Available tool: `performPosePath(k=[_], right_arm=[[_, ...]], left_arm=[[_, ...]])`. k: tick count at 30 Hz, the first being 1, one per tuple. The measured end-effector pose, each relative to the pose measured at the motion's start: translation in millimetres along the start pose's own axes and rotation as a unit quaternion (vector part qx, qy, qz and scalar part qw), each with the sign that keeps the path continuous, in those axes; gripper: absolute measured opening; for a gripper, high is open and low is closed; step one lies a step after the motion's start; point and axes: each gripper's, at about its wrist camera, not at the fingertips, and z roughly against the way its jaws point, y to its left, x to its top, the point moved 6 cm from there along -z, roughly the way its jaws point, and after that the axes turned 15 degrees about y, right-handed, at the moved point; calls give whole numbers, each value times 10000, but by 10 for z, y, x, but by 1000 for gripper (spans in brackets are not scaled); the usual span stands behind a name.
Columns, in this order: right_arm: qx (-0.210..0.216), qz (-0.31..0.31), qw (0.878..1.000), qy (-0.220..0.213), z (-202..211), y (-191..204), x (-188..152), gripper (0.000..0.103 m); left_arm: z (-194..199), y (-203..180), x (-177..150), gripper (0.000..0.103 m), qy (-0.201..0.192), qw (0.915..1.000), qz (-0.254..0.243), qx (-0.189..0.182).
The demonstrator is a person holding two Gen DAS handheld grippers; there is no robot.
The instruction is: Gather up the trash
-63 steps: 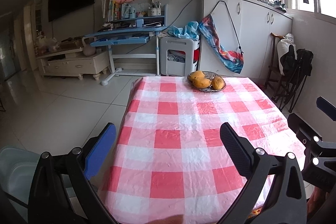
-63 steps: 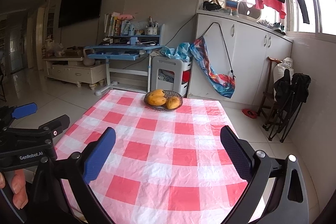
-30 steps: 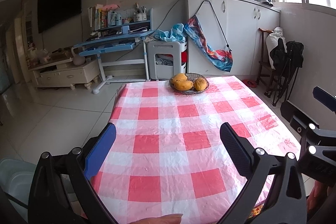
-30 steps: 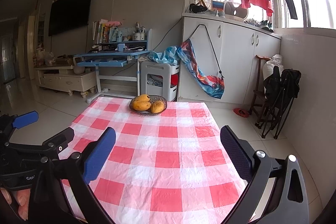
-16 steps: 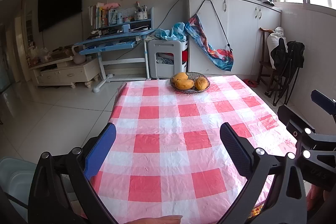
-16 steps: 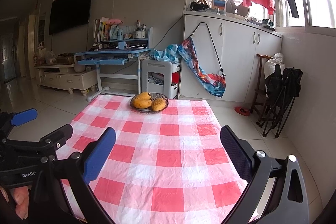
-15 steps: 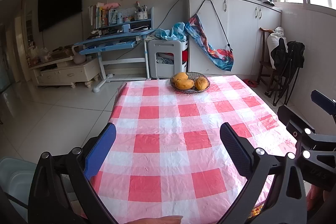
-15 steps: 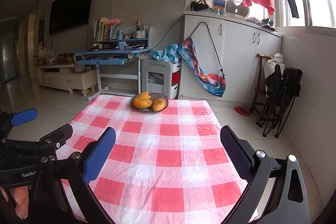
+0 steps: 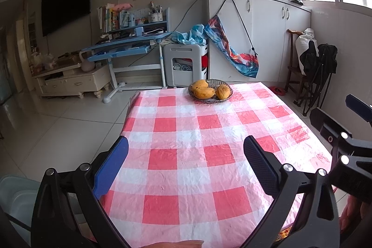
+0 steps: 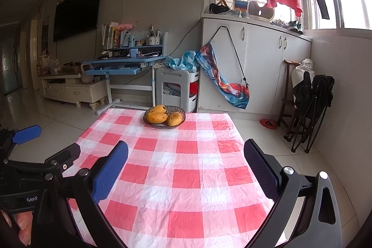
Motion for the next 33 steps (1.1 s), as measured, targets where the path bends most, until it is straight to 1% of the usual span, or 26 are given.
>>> performPosePath(k=[16,22,25,27,33], right_arm=[[1,-8,10000,16,-3,-6,7,95],[0,-9,10000,38,-15,-11,-1,95],[1,-11,10000,70,-45,-14,-26,95],[-1,-3,10000,95,-61,-8,-42,95],[5,27,9998,207,-111,23,-68,95]], left_arm=[[-12,8,3,96,7,10000,22,3],[-31,91,29,96,-54,9999,59,86],[-12,148,29,96,-108,9998,179,38],[-9,194,34,96,-103,9996,237,92],[-79,257,11,96,102,9995,289,46]])
